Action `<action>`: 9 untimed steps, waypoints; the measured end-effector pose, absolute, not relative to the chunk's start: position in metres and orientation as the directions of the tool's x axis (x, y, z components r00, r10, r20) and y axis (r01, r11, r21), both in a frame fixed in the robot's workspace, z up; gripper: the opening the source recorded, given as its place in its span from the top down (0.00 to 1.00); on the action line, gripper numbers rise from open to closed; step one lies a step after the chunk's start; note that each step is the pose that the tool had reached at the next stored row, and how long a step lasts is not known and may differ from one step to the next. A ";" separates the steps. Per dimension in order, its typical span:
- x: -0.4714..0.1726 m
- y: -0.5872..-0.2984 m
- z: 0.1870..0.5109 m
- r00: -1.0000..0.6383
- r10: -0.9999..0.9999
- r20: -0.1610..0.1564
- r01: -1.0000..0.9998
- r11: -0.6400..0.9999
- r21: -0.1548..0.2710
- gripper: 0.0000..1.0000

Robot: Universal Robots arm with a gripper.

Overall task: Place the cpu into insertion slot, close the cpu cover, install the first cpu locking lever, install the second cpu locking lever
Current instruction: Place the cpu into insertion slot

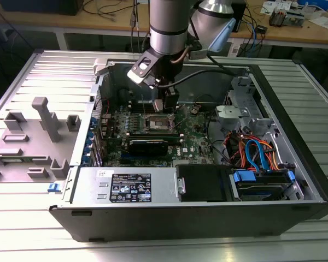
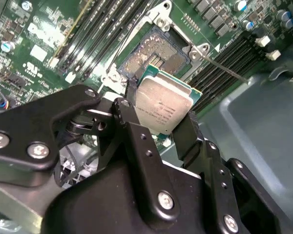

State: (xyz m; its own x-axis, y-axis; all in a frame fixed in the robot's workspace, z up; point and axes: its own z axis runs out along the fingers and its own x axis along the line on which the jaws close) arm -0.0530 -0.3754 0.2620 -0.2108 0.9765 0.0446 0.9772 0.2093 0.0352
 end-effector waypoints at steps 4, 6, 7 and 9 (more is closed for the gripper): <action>-0.053 -0.375 0.257 -0.135 0.990 0.044 0.990 0.133 0.035 0.46; -0.053 -0.375 0.257 -0.133 0.990 0.044 0.991 0.132 0.035 0.46; -0.053 -0.375 0.257 -0.133 0.990 0.044 0.991 0.131 0.035 0.46; -0.053 -0.375 0.256 -0.132 0.990 0.045 0.991 0.131 0.035 0.46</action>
